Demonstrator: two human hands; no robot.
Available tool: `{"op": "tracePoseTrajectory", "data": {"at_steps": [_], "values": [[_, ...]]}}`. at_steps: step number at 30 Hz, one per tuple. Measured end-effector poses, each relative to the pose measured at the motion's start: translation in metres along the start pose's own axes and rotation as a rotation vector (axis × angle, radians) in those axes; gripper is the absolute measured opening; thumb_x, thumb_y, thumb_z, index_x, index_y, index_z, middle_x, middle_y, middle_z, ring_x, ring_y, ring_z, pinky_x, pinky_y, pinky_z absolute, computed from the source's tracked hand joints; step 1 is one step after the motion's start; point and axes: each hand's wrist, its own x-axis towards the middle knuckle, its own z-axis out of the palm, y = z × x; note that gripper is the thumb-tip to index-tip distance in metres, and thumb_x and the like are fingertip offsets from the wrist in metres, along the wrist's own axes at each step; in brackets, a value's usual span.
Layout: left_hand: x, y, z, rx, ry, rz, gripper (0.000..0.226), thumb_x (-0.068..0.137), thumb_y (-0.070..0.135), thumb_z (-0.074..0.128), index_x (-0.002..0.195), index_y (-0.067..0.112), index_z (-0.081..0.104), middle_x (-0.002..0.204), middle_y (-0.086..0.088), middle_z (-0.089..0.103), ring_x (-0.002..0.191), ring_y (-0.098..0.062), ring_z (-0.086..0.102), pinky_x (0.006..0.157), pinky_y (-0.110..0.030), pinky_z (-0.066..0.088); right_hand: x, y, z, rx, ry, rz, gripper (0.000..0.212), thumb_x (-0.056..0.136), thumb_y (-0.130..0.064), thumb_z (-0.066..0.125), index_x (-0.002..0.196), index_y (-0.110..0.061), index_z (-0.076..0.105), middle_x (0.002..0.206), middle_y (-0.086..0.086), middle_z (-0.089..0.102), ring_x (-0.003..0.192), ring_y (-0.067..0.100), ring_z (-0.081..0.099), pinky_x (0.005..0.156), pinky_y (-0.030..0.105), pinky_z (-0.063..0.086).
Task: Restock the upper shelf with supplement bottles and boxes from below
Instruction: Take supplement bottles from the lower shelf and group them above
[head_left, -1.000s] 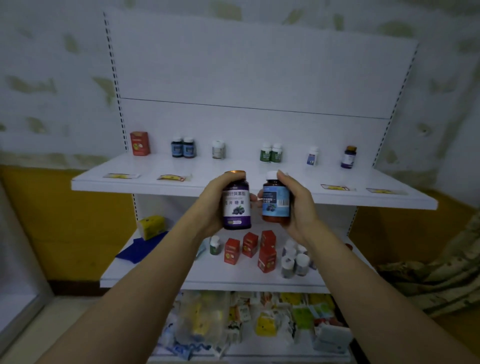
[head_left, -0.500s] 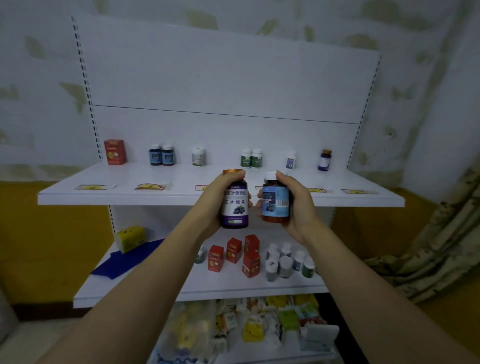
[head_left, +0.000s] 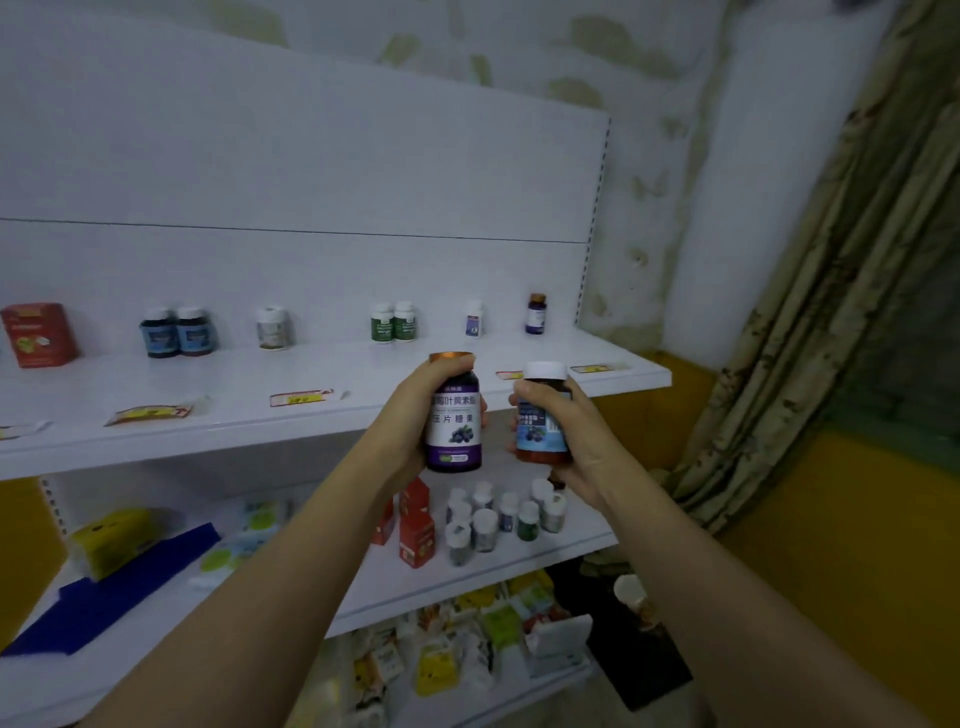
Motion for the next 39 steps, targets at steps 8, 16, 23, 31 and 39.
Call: {"op": "tracePoseTrajectory", "data": {"at_steps": [8, 16, 23, 31, 39], "values": [[0.033, -0.023, 0.020, -0.037, -0.059, -0.046, 0.012, 0.088, 0.021, 0.058, 0.091, 0.012, 0.051, 0.066, -0.008, 0.058, 0.052, -0.020, 0.059, 0.054, -0.026, 0.054, 0.014, 0.002, -0.037, -0.040, 0.064, -0.029, 0.015, 0.082, -0.019, 0.070, 0.095, -0.022, 0.061, 0.078, 0.003, 0.066, 0.069, 0.020, 0.065, 0.071, 0.041, 0.057], [0.055, -0.015, -0.007, 0.022, 0.146, -0.009, 0.015, 0.089, 0.023, 0.058, 0.093, 0.010, 0.052, 0.072, -0.009, 0.058, 0.054, -0.018, 0.060, 0.057, -0.026, 0.056, 0.080, 0.012, -0.020, -0.021, -0.103, 0.053, 0.005, 0.090, -0.018, 0.059, 0.095, -0.018, 0.061, 0.084, 0.004, 0.067, 0.069, 0.016, 0.065, 0.060, 0.029, 0.055], [0.048, 0.022, -0.065, 0.095, 0.381, 0.077, 0.017, 0.088, 0.027, 0.059, 0.088, 0.011, 0.054, 0.069, -0.009, 0.062, 0.055, -0.020, 0.062, 0.061, -0.028, 0.055, 0.132, 0.025, 0.050, 0.032, -0.378, 0.095, 0.003, 0.089, -0.018, 0.058, 0.087, -0.016, 0.058, 0.074, 0.001, 0.068, 0.060, 0.012, 0.066, 0.062, 0.030, 0.055], [0.012, 0.058, -0.152, 0.097, 0.567, 0.135, 0.022, 0.086, 0.029, 0.061, 0.092, 0.009, 0.054, 0.072, -0.009, 0.063, 0.056, -0.018, 0.062, 0.061, -0.028, 0.056, 0.156, 0.050, 0.158, 0.095, -0.567, 0.191, 0.016, 0.091, -0.027, 0.056, 0.092, -0.012, 0.055, 0.073, 0.001, 0.066, 0.056, 0.012, 0.065, 0.055, 0.025, 0.055], [-0.018, 0.112, -0.264, 0.159, 0.590, 0.163, 0.019, 0.086, 0.028, 0.060, 0.091, 0.010, 0.056, 0.073, -0.009, 0.063, 0.059, -0.020, 0.062, 0.065, -0.030, 0.054, 0.177, 0.088, 0.284, -0.042, -0.574, 0.040, 0.042, 0.072, -0.003, 0.075, 0.104, -0.013, 0.052, 0.086, 0.003, 0.062, 0.073, 0.016, 0.063, 0.060, 0.030, 0.055]]}}
